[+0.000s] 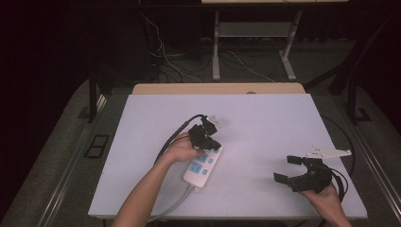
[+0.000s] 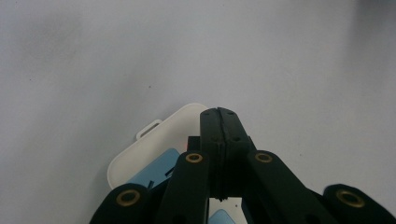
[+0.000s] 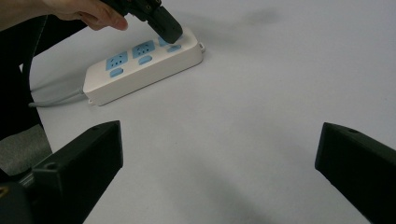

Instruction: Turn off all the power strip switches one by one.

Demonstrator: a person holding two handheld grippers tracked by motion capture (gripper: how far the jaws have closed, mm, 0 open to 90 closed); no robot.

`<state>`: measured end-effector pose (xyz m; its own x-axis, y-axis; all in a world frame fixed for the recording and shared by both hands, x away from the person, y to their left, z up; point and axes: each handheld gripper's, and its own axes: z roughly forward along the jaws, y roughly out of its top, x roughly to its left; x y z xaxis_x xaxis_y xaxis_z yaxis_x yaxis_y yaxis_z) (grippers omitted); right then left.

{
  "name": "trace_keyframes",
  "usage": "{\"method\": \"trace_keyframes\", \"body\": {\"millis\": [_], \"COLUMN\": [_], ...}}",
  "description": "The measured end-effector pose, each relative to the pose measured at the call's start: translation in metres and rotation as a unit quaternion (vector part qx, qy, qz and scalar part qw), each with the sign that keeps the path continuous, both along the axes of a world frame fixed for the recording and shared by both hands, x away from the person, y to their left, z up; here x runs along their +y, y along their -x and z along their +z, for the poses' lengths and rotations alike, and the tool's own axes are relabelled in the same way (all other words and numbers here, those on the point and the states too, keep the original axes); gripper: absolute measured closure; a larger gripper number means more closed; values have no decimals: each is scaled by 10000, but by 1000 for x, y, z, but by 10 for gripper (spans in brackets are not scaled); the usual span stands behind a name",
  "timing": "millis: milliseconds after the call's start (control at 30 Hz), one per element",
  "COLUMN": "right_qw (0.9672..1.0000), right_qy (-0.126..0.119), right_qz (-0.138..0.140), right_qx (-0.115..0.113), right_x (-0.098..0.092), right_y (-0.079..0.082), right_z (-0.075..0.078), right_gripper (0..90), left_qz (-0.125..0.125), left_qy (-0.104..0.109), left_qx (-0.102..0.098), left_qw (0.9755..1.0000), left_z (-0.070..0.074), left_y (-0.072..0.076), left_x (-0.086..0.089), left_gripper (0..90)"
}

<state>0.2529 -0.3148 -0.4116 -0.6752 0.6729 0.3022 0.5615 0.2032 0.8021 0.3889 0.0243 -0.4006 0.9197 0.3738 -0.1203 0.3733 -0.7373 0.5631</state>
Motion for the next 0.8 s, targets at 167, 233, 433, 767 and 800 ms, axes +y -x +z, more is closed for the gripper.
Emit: {"method": "trace_keyframes", "body": {"millis": [167, 233, 433, 767, 800], "right_qw": [10000, 10000, 10000, 10000, 10000], "right_qy": [19, 20, 17, 14, 14], "right_qz": [8, 7, 3, -5, -4], "right_qx": [-4, -3, -4, 0, -2], "right_x": [0, 1, 1, 0, 0], "right_y": [0, 0, 0, 0, 0], "right_z": [0, 0, 0, 0, 0], "right_gripper": [8, 8, 8, 8, 8], "left_qz": [19, 21, 71, 243, 240], "left_qy": [-45, -54, -50, 134, 130], "left_qx": [34, 50, 67, 257, 253], "left_qw": [10000, 10000, 9999, 9993, 9993], "left_z": [-3, -4, -5, -7, -7], "left_y": [0, 0, 1, -1, -1], "left_x": [1, 1, 1, 4, 4], "left_gripper": [892, 892, 892, 895, 894]}}
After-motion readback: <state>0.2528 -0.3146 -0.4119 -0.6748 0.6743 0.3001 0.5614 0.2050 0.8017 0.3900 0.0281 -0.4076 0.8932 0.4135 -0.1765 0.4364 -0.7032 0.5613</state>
